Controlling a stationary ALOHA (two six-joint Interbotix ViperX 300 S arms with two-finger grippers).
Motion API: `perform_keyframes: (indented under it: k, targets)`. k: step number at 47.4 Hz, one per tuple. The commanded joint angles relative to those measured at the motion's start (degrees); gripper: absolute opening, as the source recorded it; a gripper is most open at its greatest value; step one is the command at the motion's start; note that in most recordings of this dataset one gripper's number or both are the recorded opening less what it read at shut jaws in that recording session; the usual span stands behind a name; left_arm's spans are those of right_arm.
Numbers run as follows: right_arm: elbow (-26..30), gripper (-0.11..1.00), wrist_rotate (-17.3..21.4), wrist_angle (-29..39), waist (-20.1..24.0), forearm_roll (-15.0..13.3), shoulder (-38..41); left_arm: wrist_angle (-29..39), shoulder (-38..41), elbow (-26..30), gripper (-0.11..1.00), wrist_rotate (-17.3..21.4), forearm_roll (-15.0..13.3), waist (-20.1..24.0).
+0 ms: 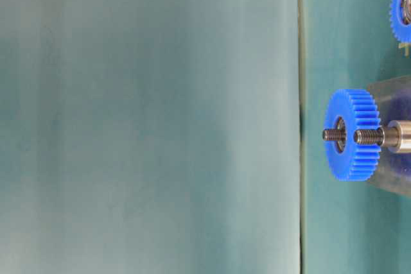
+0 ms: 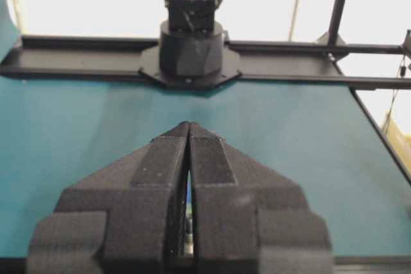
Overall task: Fit the small gear onto the shaft.
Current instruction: 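Move the right gripper toward the small blue gear beside the plate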
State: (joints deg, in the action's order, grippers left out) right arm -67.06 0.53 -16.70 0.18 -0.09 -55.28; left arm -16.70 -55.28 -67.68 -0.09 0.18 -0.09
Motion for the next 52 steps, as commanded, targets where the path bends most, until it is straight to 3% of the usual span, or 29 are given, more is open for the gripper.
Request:
perform_keyframes:
  k: [1,10,20,28,41,52]
  targets:
    - [-0.6,0.01,0.1,-0.2,-0.3,0.5,0.1,-0.7,0.5,-0.4,0.00,-1.4,0.4,0.2]
    - [-2.5,-0.03,4.7,3.6,-0.4,7.2,-3.2,0.2,0.5,0.7,0.00,-2.9,0.4,0.2]
    - [1.5,-0.03,7.2,24.1,-1.8,7.5,-2.5,8.6,3.3,2.7,0.00,-3.1,0.4,0.3]
    - [4.9,-0.03,11.3,35.8,-5.0,7.3,0.9,11.9,8.1,4.7,0.00,-3.4,0.4,0.8]
    - [10.0,-0.03,11.7,43.2,-5.9,5.3,10.1,14.8,11.8,7.0,0.00,-3.6,0.4,0.9]
    - [15.6,-0.03,11.9,46.7,-8.0,5.4,19.9,16.4,12.2,8.2,0.00,-3.5,0.4,0.9]
